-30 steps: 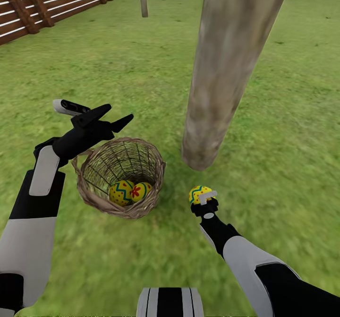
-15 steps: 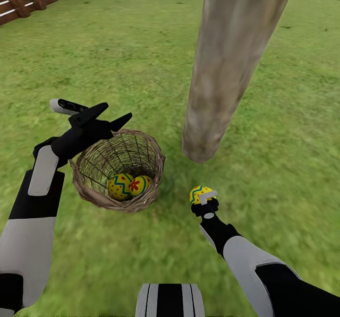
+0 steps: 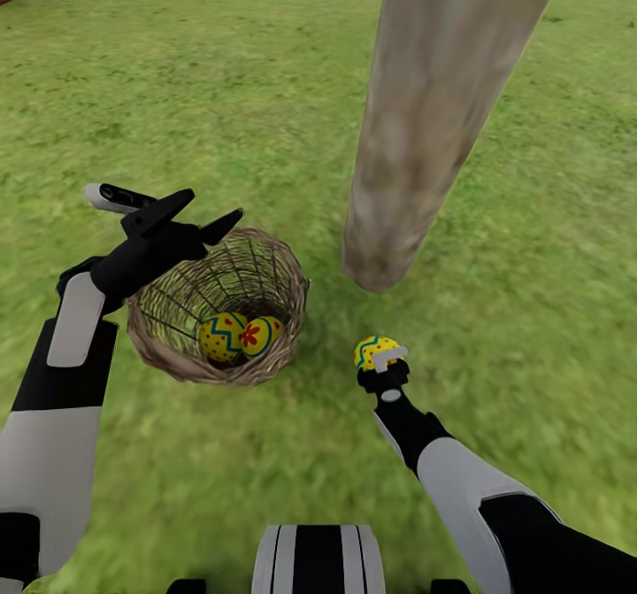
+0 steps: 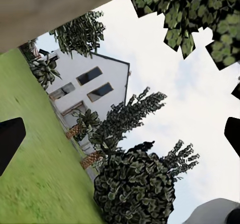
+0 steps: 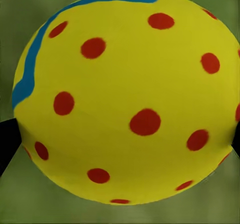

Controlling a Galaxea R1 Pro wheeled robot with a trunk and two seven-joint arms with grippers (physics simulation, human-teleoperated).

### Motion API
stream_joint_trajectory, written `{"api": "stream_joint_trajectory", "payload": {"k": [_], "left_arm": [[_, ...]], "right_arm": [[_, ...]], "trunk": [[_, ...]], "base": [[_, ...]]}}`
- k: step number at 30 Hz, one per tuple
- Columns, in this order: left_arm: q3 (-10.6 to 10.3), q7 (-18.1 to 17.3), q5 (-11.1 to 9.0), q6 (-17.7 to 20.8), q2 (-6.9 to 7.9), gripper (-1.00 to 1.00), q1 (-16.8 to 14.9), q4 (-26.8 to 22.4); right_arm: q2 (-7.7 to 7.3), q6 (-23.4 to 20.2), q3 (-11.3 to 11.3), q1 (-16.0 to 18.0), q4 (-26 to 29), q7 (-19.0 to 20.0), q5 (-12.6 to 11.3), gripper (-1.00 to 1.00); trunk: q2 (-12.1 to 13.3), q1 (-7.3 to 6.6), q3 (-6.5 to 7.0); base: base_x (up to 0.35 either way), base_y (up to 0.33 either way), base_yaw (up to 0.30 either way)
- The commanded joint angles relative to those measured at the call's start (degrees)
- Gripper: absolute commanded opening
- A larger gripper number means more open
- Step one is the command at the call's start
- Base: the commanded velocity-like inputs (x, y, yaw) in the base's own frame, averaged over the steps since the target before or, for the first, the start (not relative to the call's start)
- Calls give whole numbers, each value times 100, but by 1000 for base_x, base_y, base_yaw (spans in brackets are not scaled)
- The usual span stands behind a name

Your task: Take the three Easter eggs out of the wicker basket on the lawn in the garden, then place them on the lawn next to a single tree (choose any tree) so that all three eggs are next to the same tree and none are left in the basket.

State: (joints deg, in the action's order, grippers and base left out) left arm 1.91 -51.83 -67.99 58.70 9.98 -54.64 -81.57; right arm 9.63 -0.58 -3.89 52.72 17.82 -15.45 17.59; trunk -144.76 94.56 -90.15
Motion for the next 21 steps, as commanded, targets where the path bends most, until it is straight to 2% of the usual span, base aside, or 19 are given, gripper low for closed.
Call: {"api": "stream_joint_trajectory", "payload": {"k": [1, 2, 3, 11, 14, 21], "left_arm": [[1, -20, -46, 16, 29, 100, 0, 1], [2, -20, -82, 18, 44, 100, 5, 1], [6, -20, -93, 19, 46, 100, 7, 1], [20, -20, -113, 18, 48, 100, 32, 1], [20, -20, -216, 11, 49, 100, 32, 1], [11, -20, -229, 10, 48, 100, 8, 1]], "right_arm": [[-5, 2, -41, 1, -411, -11, -63, -100], [-5, 9, -41, 1, -411, -5, -63, -100], [-5, 34, -41, 1, -411, 3, -63, 100], [-5, 49, -41, 1, -411, 35, -63, 100], [-5, 49, -41, 1, -411, 34, -64, 100], [-5, 49, -41, 1, -411, 33, -64, 100]], "trunk": [[-1, 6, -26], [-1, 6, -26], [-1, 6, -26], [-1, 6, -26], [-1, 6, -26], [9, -12, 129]], "base": [[0, 0, 0], [0, 0, 0], [0, 0, 0], [0, 0, 0], [0, 0, 0], [0, 0, 0]]}}
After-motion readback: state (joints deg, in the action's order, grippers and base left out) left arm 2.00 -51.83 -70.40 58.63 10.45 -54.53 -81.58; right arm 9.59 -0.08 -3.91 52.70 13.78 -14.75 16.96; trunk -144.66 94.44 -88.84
